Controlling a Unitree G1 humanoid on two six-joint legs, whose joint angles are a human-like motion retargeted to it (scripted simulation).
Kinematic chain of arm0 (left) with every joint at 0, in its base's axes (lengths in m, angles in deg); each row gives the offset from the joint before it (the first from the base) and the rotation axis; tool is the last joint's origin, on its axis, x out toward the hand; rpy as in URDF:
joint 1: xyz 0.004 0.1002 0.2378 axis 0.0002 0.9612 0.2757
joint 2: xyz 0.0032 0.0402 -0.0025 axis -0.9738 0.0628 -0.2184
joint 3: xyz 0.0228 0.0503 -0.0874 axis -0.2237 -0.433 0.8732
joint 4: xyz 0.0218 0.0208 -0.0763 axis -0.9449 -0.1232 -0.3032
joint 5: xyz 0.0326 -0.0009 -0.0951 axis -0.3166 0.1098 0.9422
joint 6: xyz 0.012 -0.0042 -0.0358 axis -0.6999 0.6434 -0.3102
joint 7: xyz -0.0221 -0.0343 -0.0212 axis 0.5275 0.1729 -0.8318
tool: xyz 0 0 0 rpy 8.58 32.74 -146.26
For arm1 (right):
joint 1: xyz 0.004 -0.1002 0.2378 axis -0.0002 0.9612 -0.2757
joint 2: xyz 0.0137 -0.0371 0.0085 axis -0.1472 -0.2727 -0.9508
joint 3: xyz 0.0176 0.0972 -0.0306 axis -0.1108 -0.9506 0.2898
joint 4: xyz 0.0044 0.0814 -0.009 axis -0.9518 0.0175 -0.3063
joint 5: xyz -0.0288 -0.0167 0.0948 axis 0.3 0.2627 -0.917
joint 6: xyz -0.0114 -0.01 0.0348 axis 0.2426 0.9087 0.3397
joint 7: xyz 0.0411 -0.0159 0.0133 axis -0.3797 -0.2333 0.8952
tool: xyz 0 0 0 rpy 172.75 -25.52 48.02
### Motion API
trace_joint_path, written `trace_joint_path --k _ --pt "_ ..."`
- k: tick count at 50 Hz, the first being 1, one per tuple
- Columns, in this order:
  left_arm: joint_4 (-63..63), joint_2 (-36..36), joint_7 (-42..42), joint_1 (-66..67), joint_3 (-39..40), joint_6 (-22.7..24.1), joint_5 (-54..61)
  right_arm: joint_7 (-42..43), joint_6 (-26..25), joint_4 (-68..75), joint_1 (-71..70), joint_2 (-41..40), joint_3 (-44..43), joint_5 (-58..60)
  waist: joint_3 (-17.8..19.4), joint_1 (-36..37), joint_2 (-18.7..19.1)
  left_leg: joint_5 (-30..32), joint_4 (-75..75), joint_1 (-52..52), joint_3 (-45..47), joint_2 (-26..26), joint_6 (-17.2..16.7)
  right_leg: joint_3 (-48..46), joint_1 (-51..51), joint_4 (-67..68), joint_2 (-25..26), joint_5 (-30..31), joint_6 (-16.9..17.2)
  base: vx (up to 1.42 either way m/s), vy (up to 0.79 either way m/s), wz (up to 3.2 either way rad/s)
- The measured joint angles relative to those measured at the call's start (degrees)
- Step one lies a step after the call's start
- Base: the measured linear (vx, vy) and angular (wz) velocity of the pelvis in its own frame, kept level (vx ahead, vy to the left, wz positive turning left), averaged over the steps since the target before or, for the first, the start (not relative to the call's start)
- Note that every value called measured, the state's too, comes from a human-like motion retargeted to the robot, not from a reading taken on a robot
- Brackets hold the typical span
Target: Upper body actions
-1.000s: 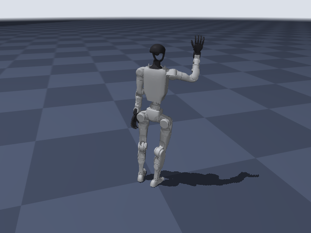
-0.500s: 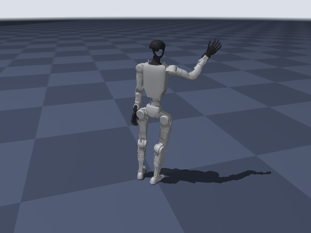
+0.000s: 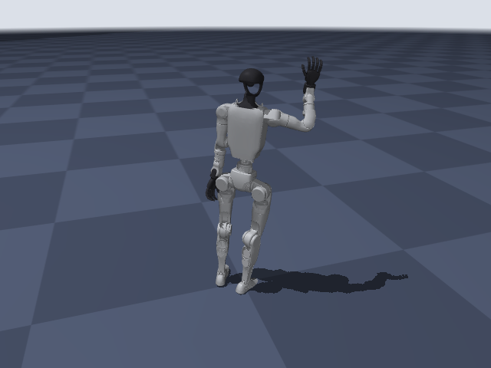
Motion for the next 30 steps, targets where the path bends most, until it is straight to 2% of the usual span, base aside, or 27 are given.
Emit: trace_joint_path --k 5,7,10,11,13,15,18,21,25,30 --pt "0.23 -0.62 0.53 -0.91 -0.89 -0.41 -0.88 6.16 -8.66 -15.24 -5.36 14.95 10.73 27.16 0.79 -0.91 -0.54 0.09 -0.12 0.39 -2.63 -0.22 -0.03 -2.66 1.01 -0.06 -0.24 -0.49 0.08 0.0 -0.04 0.45" --pt "0.67 -0.65 0.46 -1.0 -0.76 -0.21 -0.89 12.41 -10.72 -21.15 -7.63 18.02 12.85 37.72 1.05 -0.93 -0.61 0.16 -0.21 0.5 -3.35 -0.26 0.02 -3.4 1.32 -0.04 -0.21 -0.68 0.11 0.0 -0.03 0.33" --pt "1.12 -0.47 0.12 -0.8 -0.51 0.13 -0.59 20.29 -7.16 -24.21 -9.32 18.43 16.01 41.59 1.25 -0.93 -0.66 0.23 -0.3 0.64 -4.31 -0.4 0.15 -4.39 1.78 -0.04 -0.15 -0.92 0.12 0.0 -0.02 0.3" --pt "1.09 -0.31 0.1 -0.73 -0.07 0.22 -0.23 19.4 -4.8 -22.39 -9.52 17.62 16.59 39.14 1.27 -1.34 -0.6 0.22 -0.24 0.62 -4.78 -0.46 0.14 -4.85 1.93 -0.07 -0.22 -1.0 0.16 0.0 0.0 0.37" --pt "0.94 0.2 0.08 -0.54 0.98 0.39 0.62 15.86 -2.17 -17.59 -9.26 15.8 16.32 34.7 1.16 -2.21 -0.34 0.21 -0.08 0.47 -5.63 -0.55 0.09 -5.69 2.13 -0.12 -0.39 -1.14 0.25 -0.01 0.01 0.37" --pt "0.73 0.81 0.09 -0.41 2.13 0.53 1.41 13.03 -3.19 -11.49 -7.49 13.91 13.2 31.61 0.99 -3.13 0.06 0.22 0.03 0.24 -6.31 -0.68 0.08 -6.37 2.21 -0.18 -0.53 -1.25 0.32 -0.01 0.04 0.3" --pt "0.7 1.12 0.31 -0.3 2.85 0.6 1.55 12.45 -5.47 -0.19 -1.38 10.3 3.9 28.01 0.79 -3.75 0.3 0.29 0.08 -0.05 -6.83 -0.91 0.17 -6.9 2.27 -0.3 -0.69 -1.34 0.39 -0.01 0.01 0.07" --pt "0.87 0.76 0.38 -0.05 2.51 0.67 1.37 7.85 -4.6 12.71 5.41 5.12 -6.21 20.23 0.51 -3.64 0.02 0.31 0.12 -0.23 -6.96 -1.13 0.26 -7.04 2.32 -0.42 -0.82 -1.38 0.45 0.0 0.0 0.0" --pt "1.05 0.44 0.62 0.48 2.31 0.81 1.75 -7.57 -4.22 30.86 9.89 -1.95 -17.43 9.17 0.03 -3.89 -0.11 0.13 0.18 -0.36 -6.96 -1.32 0.39 -7.02 2.17 -0.5 -0.88 -1.38 0.51 0.0 0.04 0.01" --pt "1.08 0.76 0.92 0.89 2.57 0.86 2.56 -29.02 -5.34 54.46 14.04 -8.66 -30.43 8.39 -0.24 -4.69 0.36 -0.22 0.23 -0.4 -6.31 -1.15 0.44 -6.31 1.52 -0.39 -0.72 -1.12 0.53 0.0 0.02 -0.04"
